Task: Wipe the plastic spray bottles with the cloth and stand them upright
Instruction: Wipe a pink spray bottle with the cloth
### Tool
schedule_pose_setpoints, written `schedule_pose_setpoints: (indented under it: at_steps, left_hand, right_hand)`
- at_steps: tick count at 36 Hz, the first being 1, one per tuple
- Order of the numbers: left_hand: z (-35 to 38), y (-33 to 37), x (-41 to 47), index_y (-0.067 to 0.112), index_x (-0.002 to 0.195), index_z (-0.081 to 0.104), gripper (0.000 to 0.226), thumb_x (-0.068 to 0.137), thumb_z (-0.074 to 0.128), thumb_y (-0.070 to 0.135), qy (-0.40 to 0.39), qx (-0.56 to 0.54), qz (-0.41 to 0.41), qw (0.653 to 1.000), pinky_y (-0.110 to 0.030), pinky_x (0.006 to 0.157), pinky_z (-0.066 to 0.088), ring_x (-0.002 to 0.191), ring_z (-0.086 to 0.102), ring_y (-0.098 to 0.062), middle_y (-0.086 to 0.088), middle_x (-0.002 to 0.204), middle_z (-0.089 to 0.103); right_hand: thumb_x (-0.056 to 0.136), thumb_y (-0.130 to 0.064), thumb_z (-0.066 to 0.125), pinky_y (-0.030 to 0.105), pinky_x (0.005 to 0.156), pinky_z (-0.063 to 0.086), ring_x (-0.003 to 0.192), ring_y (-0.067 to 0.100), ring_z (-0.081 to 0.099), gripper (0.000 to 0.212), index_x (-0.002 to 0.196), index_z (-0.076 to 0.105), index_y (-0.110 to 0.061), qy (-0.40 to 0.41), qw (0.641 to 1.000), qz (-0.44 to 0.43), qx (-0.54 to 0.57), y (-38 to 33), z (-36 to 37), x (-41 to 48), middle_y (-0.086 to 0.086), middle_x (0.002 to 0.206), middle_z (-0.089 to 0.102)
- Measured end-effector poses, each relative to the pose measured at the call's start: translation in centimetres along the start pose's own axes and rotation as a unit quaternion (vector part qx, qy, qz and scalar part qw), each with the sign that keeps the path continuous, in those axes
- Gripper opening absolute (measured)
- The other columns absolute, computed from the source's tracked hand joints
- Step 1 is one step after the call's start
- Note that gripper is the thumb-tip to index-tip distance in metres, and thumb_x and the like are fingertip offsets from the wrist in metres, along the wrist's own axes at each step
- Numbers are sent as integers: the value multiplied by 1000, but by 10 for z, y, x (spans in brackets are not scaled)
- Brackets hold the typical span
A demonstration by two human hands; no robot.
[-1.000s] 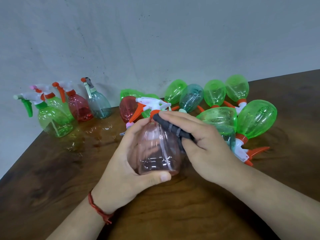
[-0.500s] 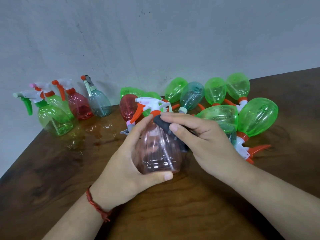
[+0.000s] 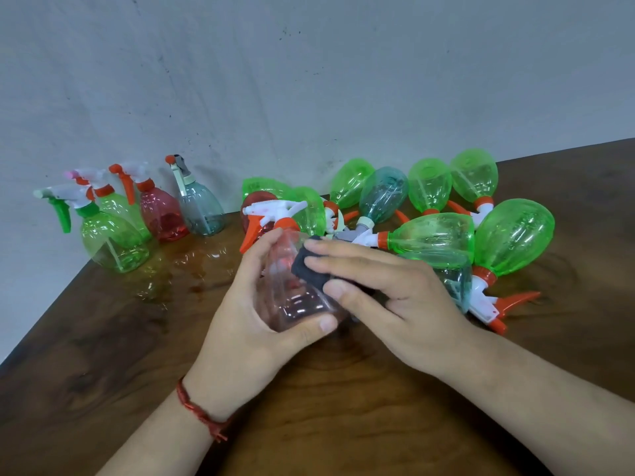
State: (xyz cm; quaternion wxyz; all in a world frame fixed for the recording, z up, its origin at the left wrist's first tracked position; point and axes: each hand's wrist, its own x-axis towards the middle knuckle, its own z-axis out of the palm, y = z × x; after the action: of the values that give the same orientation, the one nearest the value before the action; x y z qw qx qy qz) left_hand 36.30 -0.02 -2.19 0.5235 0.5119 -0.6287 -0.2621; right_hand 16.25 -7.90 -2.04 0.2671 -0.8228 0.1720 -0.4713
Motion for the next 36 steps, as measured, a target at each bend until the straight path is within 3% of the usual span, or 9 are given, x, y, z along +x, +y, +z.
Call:
schedule_pose_setpoints:
  at_steps: [3, 8, 12, 18, 24, 28, 33, 36]
  left_hand:
    - [4, 4, -4, 22, 162, 36, 110, 71, 95, 5, -31, -8, 12, 999, -32, 107, 56, 137, 63, -18, 9, 153, 59]
    - [3, 6, -5, 20, 159, 35, 113, 64, 94, 3, -80, -11, 40, 996, -21, 110, 50, 143, 56, -11, 18, 154, 55]
    - [-3, 5, -1, 29, 162, 30, 119, 64, 98, 21, -105, 55, 46, 992, -18, 115, 43, 147, 50, -3, 27, 158, 48]
    - [3, 5, -2, 42, 163, 30, 116, 69, 99, 40, -67, 134, 73, 986, -26, 120, 41, 147, 51, -8, 22, 159, 47]
    - [-3, -5, 4, 32, 162, 37, 111, 71, 99, 38, 10, 56, 37, 998, -49, 121, 43, 147, 53, -16, 8, 158, 55]
    - [-7, -4, 5, 32, 159, 42, 108, 67, 99, 37, 36, 20, 6, 999, -49, 116, 48, 140, 60, -16, 7, 151, 62]
    - [-6, -4, 4, 36, 160, 41, 110, 69, 103, 29, 23, 61, 14, 998, -38, 117, 49, 143, 56, -11, 14, 154, 58]
    - [-5, -4, 2, 35, 161, 39, 112, 68, 102, 26, 3, 79, 21, 997, -43, 119, 47, 146, 53, -10, 17, 158, 53]
  right_hand:
    - [104, -23, 62, 21, 117, 42, 136, -1, 57, 32, 133, 73, -19, 34, 993, 84, 77, -1, 1, 4, -16, 141, 68]
    - [103, -16, 64, 34, 116, 48, 132, 2, 62, 28, 127, 76, -26, 53, 968, 156, 191, -3, -5, 7, -16, 131, 73]
    - [102, -12, 65, 35, 117, 46, 134, 4, 60, 28, 125, 76, -26, 62, 971, 148, 176, -2, -4, 5, -16, 132, 73]
    - [103, -10, 66, 28, 118, 44, 134, 3, 60, 28, 127, 77, -19, 49, 980, 131, 138, 2, -1, 2, -14, 135, 72]
    - [102, -10, 67, 36, 120, 45, 141, 9, 56, 29, 129, 76, -13, 0, 998, 36, 53, -3, 2, -4, -8, 144, 67]
    - [103, -4, 66, 42, 123, 41, 149, 15, 48, 30, 132, 74, -9, -40, 999, -17, 14, -1, 5, -7, 1, 148, 64]
    - [103, -11, 67, 33, 120, 43, 142, 3, 53, 31, 132, 75, -18, -18, 999, 34, 34, -1, 3, -4, -13, 147, 64]
    - [104, -15, 66, 23, 117, 43, 137, -5, 55, 30, 131, 75, -26, -11, 991, 108, 83, -2, 1, 0, -23, 142, 65]
